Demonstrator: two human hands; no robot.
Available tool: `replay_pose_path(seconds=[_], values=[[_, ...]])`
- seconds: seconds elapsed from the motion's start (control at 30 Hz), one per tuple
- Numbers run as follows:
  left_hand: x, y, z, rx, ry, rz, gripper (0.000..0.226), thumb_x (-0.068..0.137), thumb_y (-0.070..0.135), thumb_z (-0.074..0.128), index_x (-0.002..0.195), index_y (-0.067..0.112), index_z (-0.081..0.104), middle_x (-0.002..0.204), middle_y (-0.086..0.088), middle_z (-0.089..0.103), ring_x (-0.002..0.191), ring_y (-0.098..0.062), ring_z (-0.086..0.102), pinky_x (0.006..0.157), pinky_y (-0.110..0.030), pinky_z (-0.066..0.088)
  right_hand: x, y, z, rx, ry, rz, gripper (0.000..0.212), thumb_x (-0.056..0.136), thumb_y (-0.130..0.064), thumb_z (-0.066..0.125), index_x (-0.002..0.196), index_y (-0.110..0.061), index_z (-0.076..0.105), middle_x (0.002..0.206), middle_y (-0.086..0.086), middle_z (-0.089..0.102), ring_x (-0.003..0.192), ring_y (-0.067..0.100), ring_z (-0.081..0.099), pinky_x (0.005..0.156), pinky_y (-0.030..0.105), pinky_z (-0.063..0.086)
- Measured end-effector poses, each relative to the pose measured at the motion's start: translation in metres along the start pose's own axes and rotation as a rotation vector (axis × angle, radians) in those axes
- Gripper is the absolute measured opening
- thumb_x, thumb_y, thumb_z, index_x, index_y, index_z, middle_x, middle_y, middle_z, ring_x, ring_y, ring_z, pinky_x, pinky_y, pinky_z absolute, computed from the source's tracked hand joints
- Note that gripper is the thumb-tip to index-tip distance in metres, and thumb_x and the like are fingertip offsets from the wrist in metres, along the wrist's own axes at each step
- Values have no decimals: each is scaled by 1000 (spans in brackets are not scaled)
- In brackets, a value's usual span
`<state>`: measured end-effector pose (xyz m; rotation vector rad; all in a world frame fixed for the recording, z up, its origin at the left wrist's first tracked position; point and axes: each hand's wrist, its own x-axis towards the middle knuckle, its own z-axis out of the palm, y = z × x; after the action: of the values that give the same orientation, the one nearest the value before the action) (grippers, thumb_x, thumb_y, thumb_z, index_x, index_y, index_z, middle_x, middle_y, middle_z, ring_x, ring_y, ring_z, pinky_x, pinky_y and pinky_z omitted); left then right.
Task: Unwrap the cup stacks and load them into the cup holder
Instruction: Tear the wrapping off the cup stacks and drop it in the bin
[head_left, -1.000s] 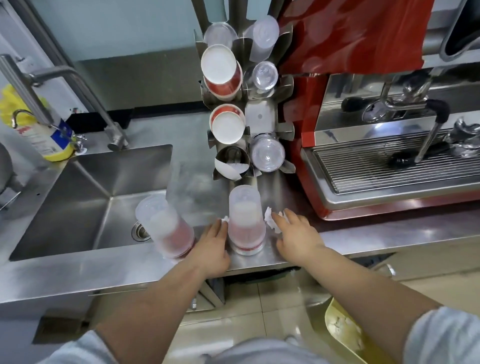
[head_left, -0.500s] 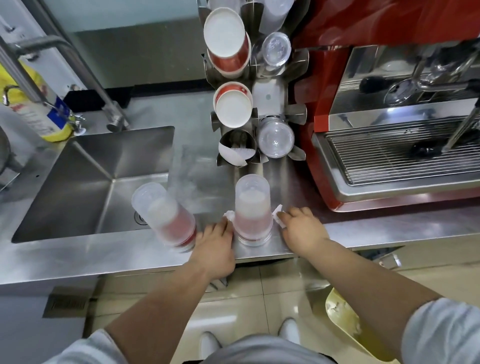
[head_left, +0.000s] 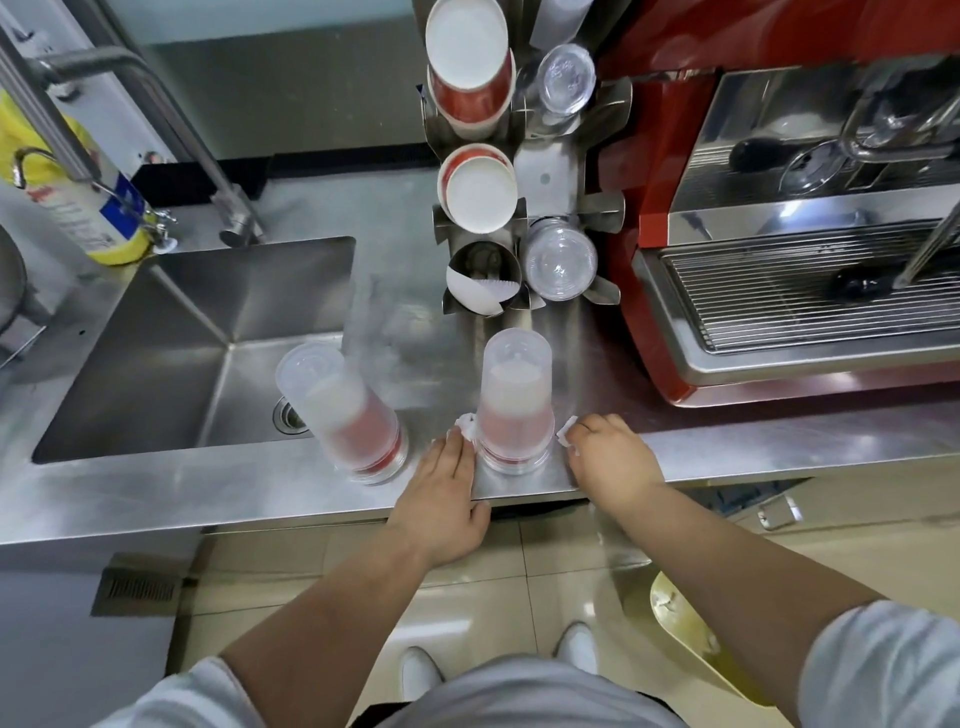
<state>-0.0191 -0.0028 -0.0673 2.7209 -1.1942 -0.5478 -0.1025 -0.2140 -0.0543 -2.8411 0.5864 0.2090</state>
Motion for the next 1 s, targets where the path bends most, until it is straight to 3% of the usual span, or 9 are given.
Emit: replay_pose_path(seconds=[0.27,0.4,0.57,0.77,0.87,1.0], values=[[-16,-11,11,-130,107,107,71,91,41,23,153,6,27,162,-10,21,150,-28,17,120,-24,0,-3,-5,-5,1,-25,-20,29,88,-14,48,113,-15,63,112,8,60,105,31,50,82,35,46],[-27,-24,17,-100,135,161,58,90,35,35,135,7,57,144,-10,52,134,-30,49,116,-36,28,-3,-7,-10,-7,-55,-18,30,86,-13,49,113,-16,61,111,9,61,104,32,53,83,35,47],[-19,-32,16,-194,287,183,26,74,11,71,99,12,78,111,-6,74,102,-27,71,85,-44,59,-4,-10,-9,11,-76,0,35,84,-9,50,114,-19,64,112,8,61,104,33,55,85,35,49],[-8,-34,8,-180,260,199,21,65,3,83,81,16,77,98,-1,72,84,-30,68,81,-28,51,-5,-10,-8,28,-78,13,35,82,-8,51,111,-21,65,111,7,60,105,31,54,84,33,48],[-5,-35,7,-186,269,218,12,73,8,73,80,17,75,108,0,71,88,-31,66,81,-26,50,-5,-9,-8,44,-79,24,37,81,-6,50,111,-22,65,112,7,60,105,31,54,84,33,47],[-4,-36,3,-178,247,270,18,78,18,56,82,19,73,93,4,72,81,-27,64,80,-26,47,-6,-9,-7,37,-84,18,35,81,-7,52,109,-22,65,111,6,61,104,31,56,82,32,46]])
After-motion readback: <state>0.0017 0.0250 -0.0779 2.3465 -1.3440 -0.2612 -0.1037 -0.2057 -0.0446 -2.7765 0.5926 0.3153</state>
